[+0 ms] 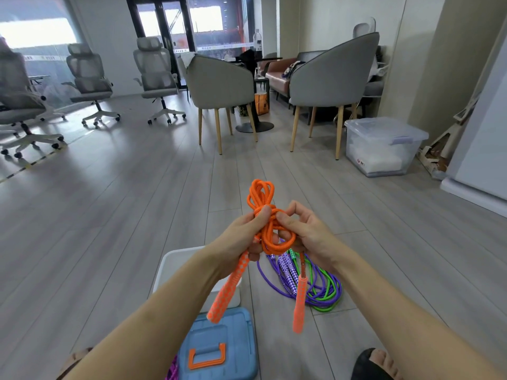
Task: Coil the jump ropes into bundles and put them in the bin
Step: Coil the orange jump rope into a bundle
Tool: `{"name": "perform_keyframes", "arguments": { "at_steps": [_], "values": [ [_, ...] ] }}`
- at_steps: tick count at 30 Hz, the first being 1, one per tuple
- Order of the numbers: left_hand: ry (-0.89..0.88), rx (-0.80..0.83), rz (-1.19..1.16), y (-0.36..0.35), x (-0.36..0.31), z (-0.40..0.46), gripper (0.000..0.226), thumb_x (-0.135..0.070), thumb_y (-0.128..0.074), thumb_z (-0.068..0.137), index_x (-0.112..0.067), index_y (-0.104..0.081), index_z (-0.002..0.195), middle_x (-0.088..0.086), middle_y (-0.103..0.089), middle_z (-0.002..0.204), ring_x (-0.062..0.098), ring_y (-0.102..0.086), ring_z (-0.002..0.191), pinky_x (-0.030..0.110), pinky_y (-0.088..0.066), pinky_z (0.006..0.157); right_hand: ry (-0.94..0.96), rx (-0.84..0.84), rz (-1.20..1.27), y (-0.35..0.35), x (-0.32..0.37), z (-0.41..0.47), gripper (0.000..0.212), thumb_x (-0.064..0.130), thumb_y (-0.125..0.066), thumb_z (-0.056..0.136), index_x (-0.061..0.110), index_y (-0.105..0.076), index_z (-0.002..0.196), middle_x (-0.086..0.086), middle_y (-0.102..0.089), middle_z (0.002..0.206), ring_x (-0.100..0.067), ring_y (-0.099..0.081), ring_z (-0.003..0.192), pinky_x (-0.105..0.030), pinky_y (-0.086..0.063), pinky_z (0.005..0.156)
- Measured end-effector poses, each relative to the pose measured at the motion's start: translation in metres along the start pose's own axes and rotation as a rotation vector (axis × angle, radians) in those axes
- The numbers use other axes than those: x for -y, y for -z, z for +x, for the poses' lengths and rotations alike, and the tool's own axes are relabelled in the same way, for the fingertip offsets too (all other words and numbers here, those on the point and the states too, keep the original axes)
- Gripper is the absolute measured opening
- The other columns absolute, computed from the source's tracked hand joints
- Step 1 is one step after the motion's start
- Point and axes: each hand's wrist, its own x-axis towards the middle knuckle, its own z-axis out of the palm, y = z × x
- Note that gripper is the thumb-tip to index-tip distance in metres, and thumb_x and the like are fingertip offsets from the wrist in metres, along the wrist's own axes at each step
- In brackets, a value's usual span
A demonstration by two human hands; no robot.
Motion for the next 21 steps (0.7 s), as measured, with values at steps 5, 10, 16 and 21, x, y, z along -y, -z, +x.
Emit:
{"name": "perform_keyframes", "arguments": {
  "at_steps": [5, 10, 16, 21],
  "values": [
    [-0.051, -0.052, -0.003, 0.001, 0.003, -0.003, 0.036, -0.045, -0.048, 0.103, -0.012, -0.059, 0.113, -0.001, -0.054, 0.062, 0.006, -0.037, 0.045, 0.019, -0.028, 0.043, 0.006, 0.047, -0.1, 0.001, 0.006, -0.002, 0.022, 0.039, -0.068, 0.096, 0.022, -0.054, 0.094, -0.013, -0.053, 0.064, -0.01, -0.039, 0.043, -0.019, -0.026, 0.042],
    [-0.136, -0.036, -0.058, 0.006, -0.011, 0.0, 0.036, -0.047, -0.052, 0.099, -0.012, -0.058, 0.108, 0.002, -0.05, 0.066, 0.008, -0.034, 0.046, 0.019, -0.026, 0.042, -0.015, 0.034, -0.275, 0.015, -0.016, -0.011, 0.032, 0.045, -0.06, 0.1, 0.013, -0.06, 0.108, -0.006, -0.069, 0.075, -0.015, -0.045, 0.057, -0.024, -0.038, 0.053],
    [-0.169, -0.11, -0.082, 0.015, -0.021, -0.001, 0.037, -0.047, -0.057, 0.09, -0.012, -0.058, 0.102, -0.001, -0.05, 0.065, 0.008, -0.034, 0.05, 0.02, -0.025, 0.045, -0.133, -0.04, -0.694, 0.032, -0.06, -0.018, 0.016, 0.012, -0.066, 0.096, 0.028, -0.067, 0.096, 0.008, -0.074, 0.09, -0.005, -0.071, 0.089, -0.028, -0.054, 0.085],
    [-0.132, -0.159, -0.059, 0.024, -0.016, -0.001, 0.034, -0.041, -0.052, 0.102, -0.009, -0.062, 0.104, -0.001, -0.052, 0.067, 0.007, -0.038, 0.048, 0.018, -0.033, 0.044, -0.109, -0.231, -0.71, 0.04, -0.054, -0.006, 0.009, 0.013, -0.074, 0.093, 0.016, -0.066, 0.095, -0.002, -0.068, 0.081, -0.019, -0.067, 0.075, -0.036, -0.061, 0.066]
  ]
}}
